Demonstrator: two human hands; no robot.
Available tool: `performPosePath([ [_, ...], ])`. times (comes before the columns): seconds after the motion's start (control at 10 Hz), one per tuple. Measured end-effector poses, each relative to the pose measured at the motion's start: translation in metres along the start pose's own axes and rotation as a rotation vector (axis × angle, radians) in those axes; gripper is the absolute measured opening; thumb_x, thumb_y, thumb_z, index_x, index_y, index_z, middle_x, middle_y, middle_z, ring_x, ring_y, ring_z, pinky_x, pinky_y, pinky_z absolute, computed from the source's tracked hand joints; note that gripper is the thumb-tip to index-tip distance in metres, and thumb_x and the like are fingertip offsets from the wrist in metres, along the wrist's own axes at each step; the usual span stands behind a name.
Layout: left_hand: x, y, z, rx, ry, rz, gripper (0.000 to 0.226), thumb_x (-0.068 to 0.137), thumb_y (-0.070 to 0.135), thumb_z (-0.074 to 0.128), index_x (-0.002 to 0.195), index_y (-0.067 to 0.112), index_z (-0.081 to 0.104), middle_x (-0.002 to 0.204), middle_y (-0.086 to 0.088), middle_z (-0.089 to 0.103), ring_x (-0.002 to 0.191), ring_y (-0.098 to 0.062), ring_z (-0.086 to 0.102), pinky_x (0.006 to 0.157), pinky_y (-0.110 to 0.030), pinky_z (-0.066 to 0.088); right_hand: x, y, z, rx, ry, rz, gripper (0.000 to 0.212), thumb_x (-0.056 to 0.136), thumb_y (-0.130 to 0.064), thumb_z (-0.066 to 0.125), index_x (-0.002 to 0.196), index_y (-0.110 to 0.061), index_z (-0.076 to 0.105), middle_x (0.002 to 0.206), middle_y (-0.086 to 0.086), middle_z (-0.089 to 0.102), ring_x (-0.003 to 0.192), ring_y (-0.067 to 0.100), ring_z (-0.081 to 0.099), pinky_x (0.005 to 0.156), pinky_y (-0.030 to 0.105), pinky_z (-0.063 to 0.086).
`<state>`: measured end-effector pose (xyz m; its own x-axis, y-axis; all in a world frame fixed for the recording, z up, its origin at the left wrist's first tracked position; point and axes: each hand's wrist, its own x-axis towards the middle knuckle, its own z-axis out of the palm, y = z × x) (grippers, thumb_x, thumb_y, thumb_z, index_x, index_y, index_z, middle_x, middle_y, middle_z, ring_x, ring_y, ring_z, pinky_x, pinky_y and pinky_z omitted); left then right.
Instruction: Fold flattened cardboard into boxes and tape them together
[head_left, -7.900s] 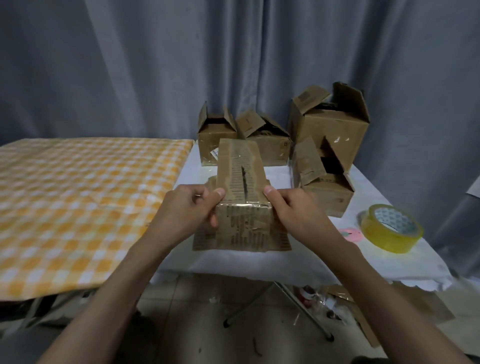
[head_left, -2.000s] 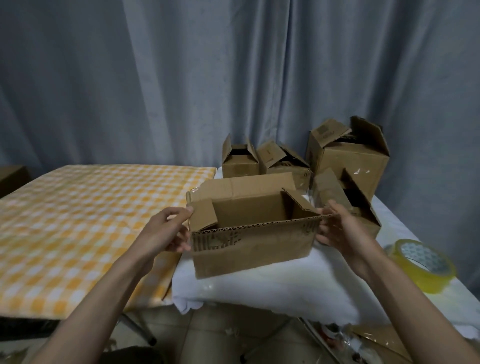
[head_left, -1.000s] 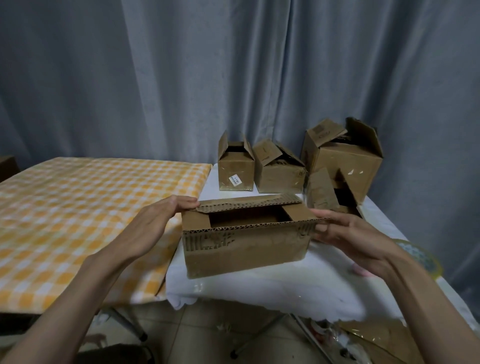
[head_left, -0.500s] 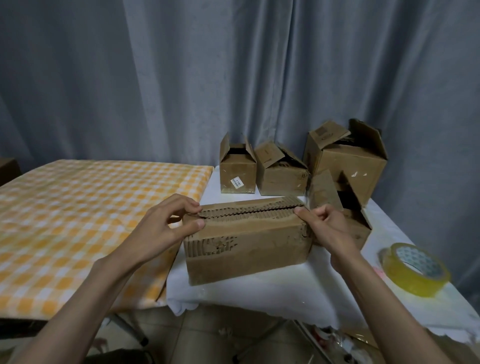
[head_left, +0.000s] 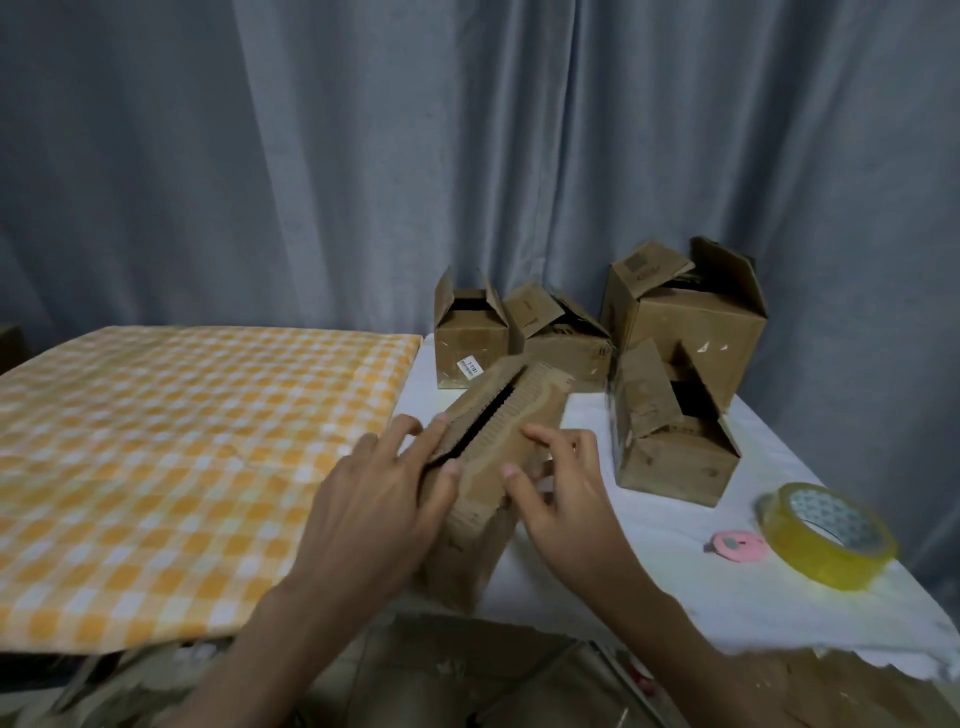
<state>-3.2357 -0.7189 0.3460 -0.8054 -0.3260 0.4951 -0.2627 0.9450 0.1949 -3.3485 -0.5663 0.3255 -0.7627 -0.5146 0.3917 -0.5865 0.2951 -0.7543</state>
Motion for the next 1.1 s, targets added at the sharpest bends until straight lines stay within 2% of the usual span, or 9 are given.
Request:
performPosePath([
  [0.1, -0.006, 0.009, 0.000, -0.117, -0.044, 0.073, 0.066, 0.096, 0.061, 0.022, 0.146, 0.025, 0.044, 0.142, 0.015, 0.043, 0.109, -0.007, 0.043, 0.081, -0.018, 0.037, 0.001, -0.003, -0.002, 0.023, -0.066, 0.038, 0.048, 0.103, -0.036, 0.047, 0.149, -0.023, 0.040, 0.143, -0.010, 0.030, 0.127, 0.012, 0.049, 0.108, 0.030, 0.046],
  [0.2, -0.007, 0.004, 0.004, -0.111, -0.092, 0.136, 0.075, 0.094, 0.064, 0.013, 0.152, 0.021, 0.035, 0.153, 0.012, 0.035, 0.130, -0.011, 0.033, 0.108, -0.021, 0.032, 0.002, -0.003, -0.001, -0.020, -0.095, -0.026, 0.052, 0.105, -0.036, 0.041, 0.154, -0.021, 0.035, 0.154, -0.011, 0.032, 0.139, 0.008, 0.038, 0.117, 0.034, 0.036],
  [0.3, 0.002, -0.004, 0.011, -0.131, -0.107, 0.126, 0.072, 0.097, 0.061, 0.013, 0.155, 0.020, 0.028, 0.160, 0.008, 0.026, 0.148, -0.005, 0.016, 0.120, -0.019, 0.009, 0.011, -0.001, 0.005, -0.178, -0.153, -0.071, 0.055, 0.106, -0.042, 0.032, 0.158, -0.026, 0.023, 0.165, -0.012, 0.019, 0.149, 0.004, 0.020, 0.122, 0.030, 0.018],
  [0.5, 0.046, -0.010, 0.031, -0.143, -0.091, 0.069, 0.059, 0.103, 0.046, 0.030, 0.154, 0.019, 0.029, 0.161, 0.005, 0.025, 0.147, -0.007, 0.016, 0.120, -0.024, 0.008, 0.062, 0.004, 0.011, -0.350, -0.231, -0.031, 0.056, 0.107, -0.038, 0.026, 0.160, -0.022, 0.018, 0.168, -0.007, 0.013, 0.152, 0.008, 0.017, 0.121, 0.031, 0.018],
  [0.6, 0.064, -0.011, 0.038, -0.165, -0.067, 0.065, 0.053, 0.103, 0.041, 0.035, 0.150, 0.015, 0.037, 0.157, 0.000, 0.034, 0.141, -0.008, 0.021, 0.114, -0.021, 0.010, 0.082, 0.004, 0.015, -0.377, -0.256, 0.019, 0.057, 0.106, -0.040, 0.022, 0.160, -0.025, 0.015, 0.168, -0.008, 0.011, 0.151, 0.014, 0.023, 0.119, 0.038, 0.023],
  [0.8, 0.077, -0.008, 0.044, -0.247, -0.103, -0.035, 0.060, 0.100, 0.047, 0.039, 0.153, 0.021, 0.031, 0.159, 0.003, 0.030, 0.146, -0.012, 0.023, 0.121, -0.034, 0.019, 0.089, 0.024, 0.014, -0.284, -0.253, 0.047, 0.055, 0.105, -0.049, 0.019, 0.158, -0.037, 0.012, 0.166, -0.017, 0.010, 0.151, 0.012, 0.022, 0.122, 0.043, 0.021],
  [0.9, 0.079, -0.005, 0.040, -0.324, -0.122, -0.050, 0.061, 0.098, 0.055, 0.038, 0.151, 0.027, 0.028, 0.148, 0.002, 0.045, 0.133, -0.017, 0.042, 0.111, -0.038, 0.034, 0.085, 0.032, 0.010, -0.113, -0.210, 0.097, 0.055, 0.105, -0.053, 0.021, 0.157, -0.037, 0.019, 0.165, -0.013, 0.021, 0.150, 0.010, 0.022, 0.123, 0.033, 0.016],
  [1.0, 0.080, -0.006, 0.029, -0.393, -0.056, -0.061, 0.060, 0.097, 0.059, 0.037, 0.150, 0.032, 0.029, 0.143, 0.002, 0.049, 0.126, -0.016, 0.046, 0.094, -0.028, 0.035, 0.083, 0.031, -0.005, -0.066, -0.119, 0.106, 0.051, 0.106, -0.049, 0.025, 0.154, -0.033, 0.033, 0.160, -0.008, 0.035, 0.147, 0.013, 0.029, 0.111, 0.022, 0.015],
  [1.1, 0.087, -0.011, 0.005, -0.459, 0.030, -0.057, 0.054, 0.098, 0.052, 0.043, 0.146, 0.026, 0.044, 0.151, 0.005, 0.044, 0.136, -0.007, 0.037, 0.104, -0.018, 0.026, 0.085, 0.017, -0.031, 0.030, 0.013, 0.100, 0.043, 0.106, -0.043, 0.036, 0.146, -0.034, 0.047, 0.149, -0.008, 0.051, 0.140, 0.015, 0.043, 0.109, 0.028, 0.028],
])
